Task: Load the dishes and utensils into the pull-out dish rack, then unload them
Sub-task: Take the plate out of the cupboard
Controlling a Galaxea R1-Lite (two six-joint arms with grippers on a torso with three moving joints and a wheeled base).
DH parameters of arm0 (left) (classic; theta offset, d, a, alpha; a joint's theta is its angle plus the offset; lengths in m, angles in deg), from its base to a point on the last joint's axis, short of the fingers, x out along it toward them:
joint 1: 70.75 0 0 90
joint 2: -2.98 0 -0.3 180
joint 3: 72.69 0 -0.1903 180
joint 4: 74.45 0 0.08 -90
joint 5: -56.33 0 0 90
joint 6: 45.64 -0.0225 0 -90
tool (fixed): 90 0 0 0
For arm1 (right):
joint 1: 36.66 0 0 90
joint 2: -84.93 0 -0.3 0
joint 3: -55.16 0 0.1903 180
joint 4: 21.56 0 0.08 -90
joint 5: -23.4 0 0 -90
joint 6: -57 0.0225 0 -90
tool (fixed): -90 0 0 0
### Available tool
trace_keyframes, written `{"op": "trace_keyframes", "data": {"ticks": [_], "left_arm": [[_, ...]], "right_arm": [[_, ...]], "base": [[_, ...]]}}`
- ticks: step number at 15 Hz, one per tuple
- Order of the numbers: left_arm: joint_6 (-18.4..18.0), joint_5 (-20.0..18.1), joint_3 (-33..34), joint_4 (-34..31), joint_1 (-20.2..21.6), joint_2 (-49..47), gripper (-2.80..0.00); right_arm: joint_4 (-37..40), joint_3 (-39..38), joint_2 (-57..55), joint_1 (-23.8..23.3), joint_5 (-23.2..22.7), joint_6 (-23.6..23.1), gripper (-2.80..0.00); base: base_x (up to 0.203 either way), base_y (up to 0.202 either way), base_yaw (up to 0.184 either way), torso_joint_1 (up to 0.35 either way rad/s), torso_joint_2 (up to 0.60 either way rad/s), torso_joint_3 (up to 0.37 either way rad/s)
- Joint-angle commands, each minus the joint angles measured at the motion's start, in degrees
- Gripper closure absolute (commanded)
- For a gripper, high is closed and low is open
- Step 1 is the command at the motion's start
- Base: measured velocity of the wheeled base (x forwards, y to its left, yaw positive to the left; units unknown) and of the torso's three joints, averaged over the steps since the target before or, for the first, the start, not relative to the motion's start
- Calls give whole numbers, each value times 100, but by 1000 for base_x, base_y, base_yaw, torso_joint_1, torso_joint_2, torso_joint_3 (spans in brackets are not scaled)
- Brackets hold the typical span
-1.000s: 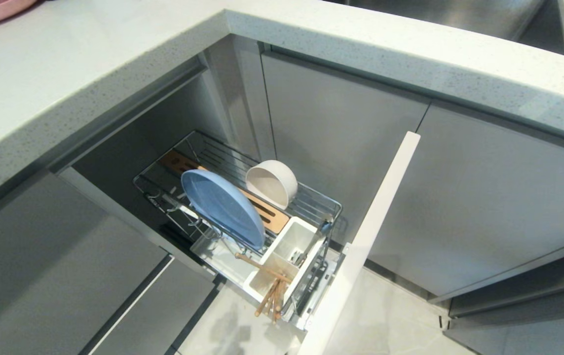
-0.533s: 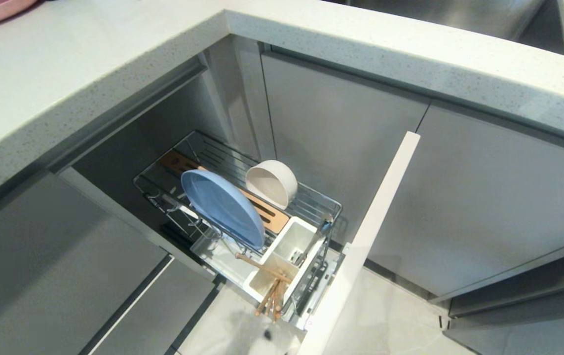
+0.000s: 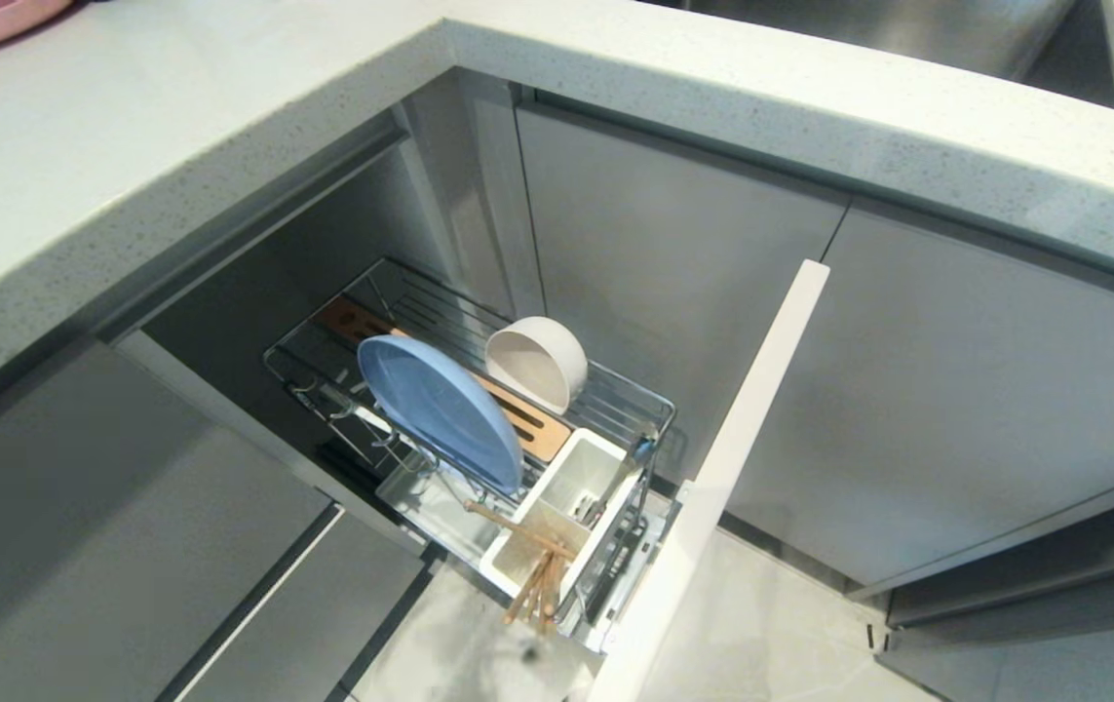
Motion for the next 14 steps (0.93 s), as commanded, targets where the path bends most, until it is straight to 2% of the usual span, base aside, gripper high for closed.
{"op": "trace_keyframes", "data": {"ticks": [1,2,4,6,7,8,11,14], "left_arm": [[25,888,-772,-99,-5,-1233,0],[181,1090,-1084,-144,-99,-1588,0],[620,1242,-2057,-468,-179,-2092,0],[1254,1329,-3126,-1277,-293,-2497,0],[1654,1425,-3529,-1774,-461,-2718,0],[1963,1594,-3774,-2083,-805,-2930,0],[2312,2231,-3893,-2386,-1637,-3263,0],[2536,3003,-3912,-2778,-2715,-3586,0]], "right_arm": [[-2,-9,24,7,-2,3,0],[-3,-9,24,2,-1,3,0],[-2,-9,24,1,-3,3,0],[-8,-9,24,0,-2,3,0],[-2,-9,24,8,-3,3,0],[-2,-8,24,7,-1,3,0],[-11,-9,24,-1,-3,3,0],[-2,-9,24,8,5,3,0]], "base": [[0,0,0,0,0,0],[0,0,0,0,0,0],[0,0,0,0,0,0],[0,0,0,0,0,0],[0,0,0,0,0,0],[0,0,0,0,0,0],[0,0,0,0,0,0],[0,0,0,0,0,0]]}}
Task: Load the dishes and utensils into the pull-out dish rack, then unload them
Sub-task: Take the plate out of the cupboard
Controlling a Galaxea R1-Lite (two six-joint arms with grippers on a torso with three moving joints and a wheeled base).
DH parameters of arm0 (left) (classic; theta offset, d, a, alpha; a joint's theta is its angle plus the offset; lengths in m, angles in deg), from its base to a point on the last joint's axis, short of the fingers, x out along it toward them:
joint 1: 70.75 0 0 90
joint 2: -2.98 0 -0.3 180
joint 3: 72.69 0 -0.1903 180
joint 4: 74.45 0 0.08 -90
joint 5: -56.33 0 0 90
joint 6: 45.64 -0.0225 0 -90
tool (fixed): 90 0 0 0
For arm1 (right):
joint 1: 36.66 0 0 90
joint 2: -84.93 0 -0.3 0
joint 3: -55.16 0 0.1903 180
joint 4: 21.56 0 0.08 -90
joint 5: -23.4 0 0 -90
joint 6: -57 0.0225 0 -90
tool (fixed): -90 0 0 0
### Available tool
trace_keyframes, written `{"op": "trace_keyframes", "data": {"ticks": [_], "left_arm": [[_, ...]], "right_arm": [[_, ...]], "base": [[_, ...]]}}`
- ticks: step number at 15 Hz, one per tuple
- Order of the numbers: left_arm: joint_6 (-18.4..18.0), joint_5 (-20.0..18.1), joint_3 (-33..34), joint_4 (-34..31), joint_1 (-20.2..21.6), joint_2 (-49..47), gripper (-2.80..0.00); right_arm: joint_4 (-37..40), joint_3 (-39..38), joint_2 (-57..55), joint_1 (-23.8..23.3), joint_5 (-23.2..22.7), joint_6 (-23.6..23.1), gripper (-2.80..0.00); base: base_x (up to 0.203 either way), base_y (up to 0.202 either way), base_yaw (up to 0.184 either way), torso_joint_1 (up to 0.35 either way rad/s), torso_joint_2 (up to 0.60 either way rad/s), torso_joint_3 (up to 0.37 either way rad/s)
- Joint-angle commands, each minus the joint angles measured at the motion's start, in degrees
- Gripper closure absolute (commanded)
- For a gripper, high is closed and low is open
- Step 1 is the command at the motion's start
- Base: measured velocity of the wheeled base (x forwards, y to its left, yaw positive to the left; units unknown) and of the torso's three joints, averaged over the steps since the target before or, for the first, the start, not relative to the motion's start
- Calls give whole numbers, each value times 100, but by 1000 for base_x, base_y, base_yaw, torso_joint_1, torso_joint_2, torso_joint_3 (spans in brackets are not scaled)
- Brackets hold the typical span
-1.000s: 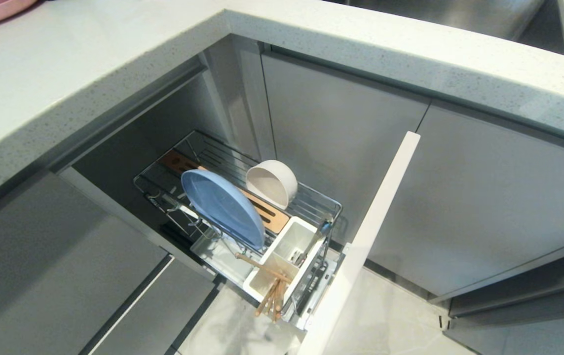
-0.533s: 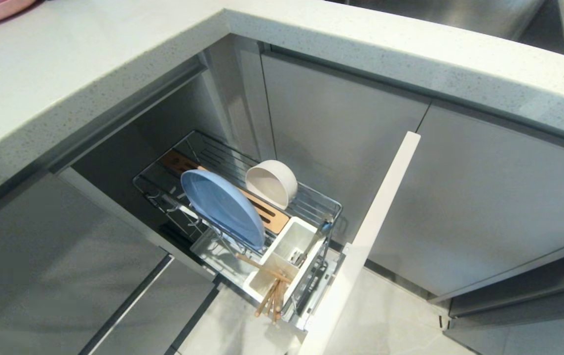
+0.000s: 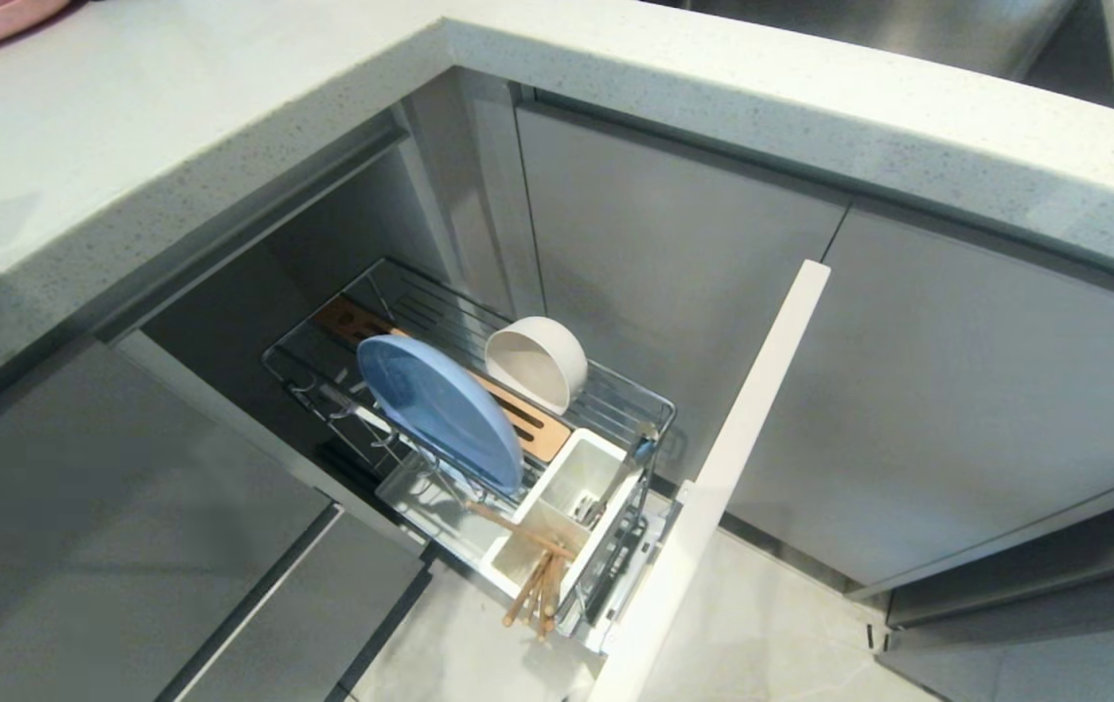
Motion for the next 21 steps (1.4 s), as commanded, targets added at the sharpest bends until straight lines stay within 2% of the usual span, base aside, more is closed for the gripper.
{"op": "trace_keyframes", "data": {"ticks": [1,4,6,9,12,17,19,20,21], "left_arm": [[116,447,43,-237,-774,-376,0],[330,639,219,-636,-1628,-652,0],[529,947,331,-872,-2269,-849,0],[1010,1932,534,-1071,-3190,-1332,0],[1337,2358,788,-1069,-3364,-1781,0],[1930,2896,869,-1033,-3367,-2528,0],[2035,3166,908,-1031,-3358,-2774,0],[2052,3260,932,-1004,-3356,-2846,-280],[2096,3271,942,-928,-3356,-2890,-280]], "right_arm": [[-2,-9,22,0,-3,3,0],[-3,-9,24,2,0,3,0],[-2,-9,24,-1,-3,3,0],[-4,-9,24,-1,-3,3,0],[-2,-9,24,-1,-3,3,0],[-2,-9,24,3,-3,3,0],[-7,-9,24,5,-2,3,0],[-2,-9,24,8,-3,3,0],[-10,-9,24,-1,-3,3,0]], "base": [[0,0,0,0,0,0],[0,0,0,0,0,0],[0,0,0,0,0,0],[0,0,0,0,0,0],[0,0,0,0,0,0],[0,0,0,0,0,0],[0,0,0,0,0,0],[0,0,0,0,0,0],[0,0,0,0,0,0]]}}
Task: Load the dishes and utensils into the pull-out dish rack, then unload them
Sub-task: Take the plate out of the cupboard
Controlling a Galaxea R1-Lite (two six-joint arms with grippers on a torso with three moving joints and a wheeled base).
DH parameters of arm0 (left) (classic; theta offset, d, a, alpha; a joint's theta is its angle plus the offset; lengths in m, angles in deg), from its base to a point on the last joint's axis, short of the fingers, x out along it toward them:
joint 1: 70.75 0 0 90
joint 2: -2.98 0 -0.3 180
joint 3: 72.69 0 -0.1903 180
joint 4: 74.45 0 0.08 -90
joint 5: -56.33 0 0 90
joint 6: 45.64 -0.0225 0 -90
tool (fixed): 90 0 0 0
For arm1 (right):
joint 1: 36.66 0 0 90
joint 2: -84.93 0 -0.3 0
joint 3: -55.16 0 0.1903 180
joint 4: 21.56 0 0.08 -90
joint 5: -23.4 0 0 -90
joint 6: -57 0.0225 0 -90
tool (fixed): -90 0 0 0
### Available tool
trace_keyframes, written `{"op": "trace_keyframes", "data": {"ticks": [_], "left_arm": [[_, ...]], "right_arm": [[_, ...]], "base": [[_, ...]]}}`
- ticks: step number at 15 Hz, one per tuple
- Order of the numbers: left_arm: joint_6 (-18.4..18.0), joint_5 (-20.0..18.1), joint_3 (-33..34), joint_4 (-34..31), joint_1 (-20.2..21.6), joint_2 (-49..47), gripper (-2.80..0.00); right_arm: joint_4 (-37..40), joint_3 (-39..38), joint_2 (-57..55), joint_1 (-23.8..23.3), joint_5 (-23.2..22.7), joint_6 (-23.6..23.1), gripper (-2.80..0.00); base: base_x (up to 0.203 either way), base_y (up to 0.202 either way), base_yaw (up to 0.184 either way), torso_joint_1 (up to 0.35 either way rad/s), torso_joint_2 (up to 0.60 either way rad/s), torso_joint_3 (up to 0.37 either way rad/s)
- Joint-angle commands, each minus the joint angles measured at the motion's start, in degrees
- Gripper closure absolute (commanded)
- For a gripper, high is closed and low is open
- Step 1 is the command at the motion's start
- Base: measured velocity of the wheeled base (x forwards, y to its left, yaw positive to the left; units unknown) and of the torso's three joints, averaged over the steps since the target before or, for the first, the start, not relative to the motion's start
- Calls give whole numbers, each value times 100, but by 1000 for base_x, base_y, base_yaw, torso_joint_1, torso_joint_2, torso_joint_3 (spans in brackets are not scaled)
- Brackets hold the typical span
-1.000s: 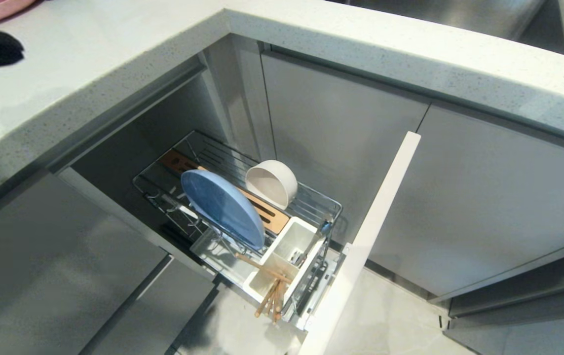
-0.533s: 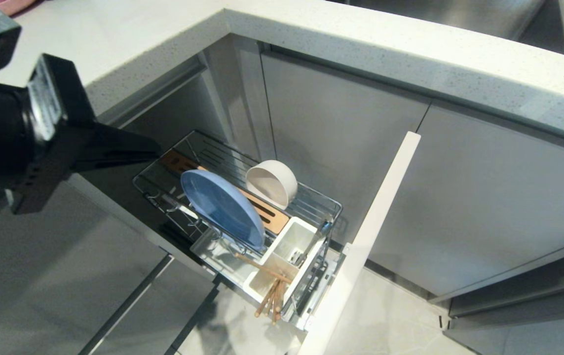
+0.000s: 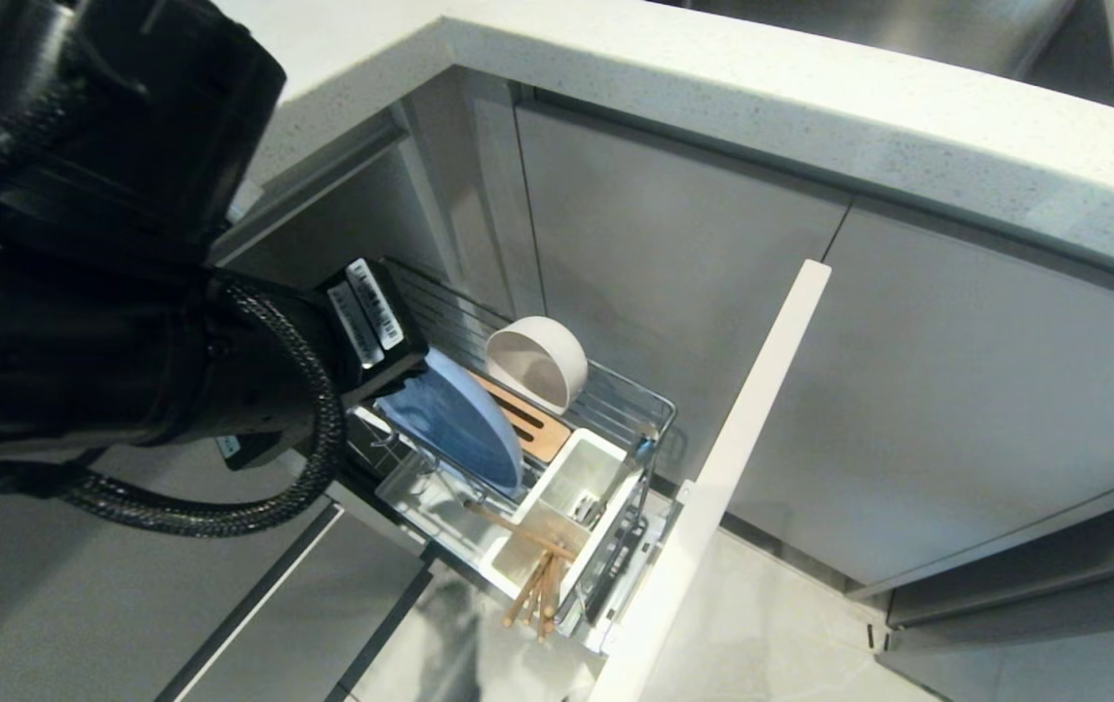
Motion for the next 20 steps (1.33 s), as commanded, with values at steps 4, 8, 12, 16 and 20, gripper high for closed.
{"op": "trace_keyframes", "data": {"ticks": [4,8,12,16,20], "left_arm": [[173,89,45,112,133,-413,-280],[210,98,123,402,465,-746,-280],[298,98,124,479,651,-1081,-280],[307,106,124,712,690,-1236,-280],[307,107,115,812,775,-1314,-280]], "right_arm": [[-8,-9,24,-1,-3,3,0],[0,-9,24,-1,-3,3,0],[-4,-9,24,4,-3,3,0],[0,-9,24,-1,-3,3,0],[0,-9,24,-1,-3,3,0]], "base": [[0,0,0,0,0,0],[0,0,0,0,0,0],[0,0,0,0,0,0],[0,0,0,0,0,0],[0,0,0,0,0,0]]}}
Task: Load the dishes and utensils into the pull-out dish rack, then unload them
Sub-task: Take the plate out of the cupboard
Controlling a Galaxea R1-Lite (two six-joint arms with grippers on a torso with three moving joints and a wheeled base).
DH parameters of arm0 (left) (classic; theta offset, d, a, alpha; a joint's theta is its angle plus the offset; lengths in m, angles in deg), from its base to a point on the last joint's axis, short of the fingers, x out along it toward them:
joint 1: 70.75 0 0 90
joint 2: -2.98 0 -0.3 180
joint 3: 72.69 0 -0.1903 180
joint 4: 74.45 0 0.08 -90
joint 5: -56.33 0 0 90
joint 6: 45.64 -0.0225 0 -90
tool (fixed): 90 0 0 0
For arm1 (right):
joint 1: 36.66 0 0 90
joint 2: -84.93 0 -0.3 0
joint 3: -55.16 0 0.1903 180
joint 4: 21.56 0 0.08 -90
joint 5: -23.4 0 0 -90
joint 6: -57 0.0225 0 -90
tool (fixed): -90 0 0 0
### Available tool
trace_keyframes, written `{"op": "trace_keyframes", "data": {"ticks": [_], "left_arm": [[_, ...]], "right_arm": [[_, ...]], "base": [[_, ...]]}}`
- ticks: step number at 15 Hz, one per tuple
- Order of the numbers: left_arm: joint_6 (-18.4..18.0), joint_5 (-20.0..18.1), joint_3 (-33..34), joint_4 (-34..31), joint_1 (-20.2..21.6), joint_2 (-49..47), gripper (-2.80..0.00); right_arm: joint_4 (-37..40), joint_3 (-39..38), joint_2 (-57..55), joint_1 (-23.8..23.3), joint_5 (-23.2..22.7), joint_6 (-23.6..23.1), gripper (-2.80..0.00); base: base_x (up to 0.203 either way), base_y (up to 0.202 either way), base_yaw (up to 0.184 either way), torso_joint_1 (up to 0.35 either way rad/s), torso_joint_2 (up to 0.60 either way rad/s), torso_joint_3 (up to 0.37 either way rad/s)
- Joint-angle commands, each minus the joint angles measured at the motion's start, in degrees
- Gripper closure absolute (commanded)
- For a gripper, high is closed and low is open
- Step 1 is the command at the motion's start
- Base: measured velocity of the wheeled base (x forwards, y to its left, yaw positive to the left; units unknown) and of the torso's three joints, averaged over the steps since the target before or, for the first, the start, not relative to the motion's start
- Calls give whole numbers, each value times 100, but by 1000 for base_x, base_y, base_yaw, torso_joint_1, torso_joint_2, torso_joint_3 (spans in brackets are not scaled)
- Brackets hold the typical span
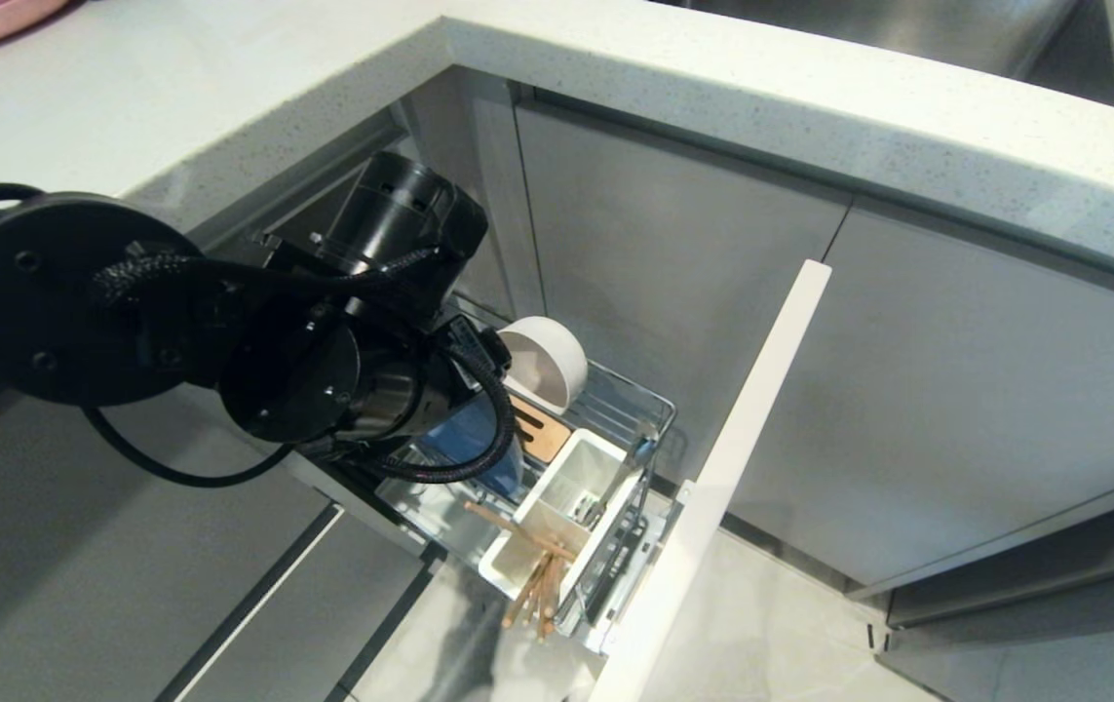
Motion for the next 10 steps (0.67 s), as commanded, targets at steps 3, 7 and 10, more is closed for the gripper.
{"op": "trace_keyframes", "data": {"ticks": [3,7,10], "left_arm": [[34,24,-15,-6,12,-87,-280],[26,33,-23,11,12,-95,0],[26,24,-32,19,12,-86,0]], "right_arm": [[-2,-9,24,7,0,1,0],[-2,-9,24,8,0,1,0],[-11,-9,24,-1,0,1,0]], "base": [[0,0,0,0,0,0],[0,0,0,0,0,0],[0,0,0,0,0,0]]}}
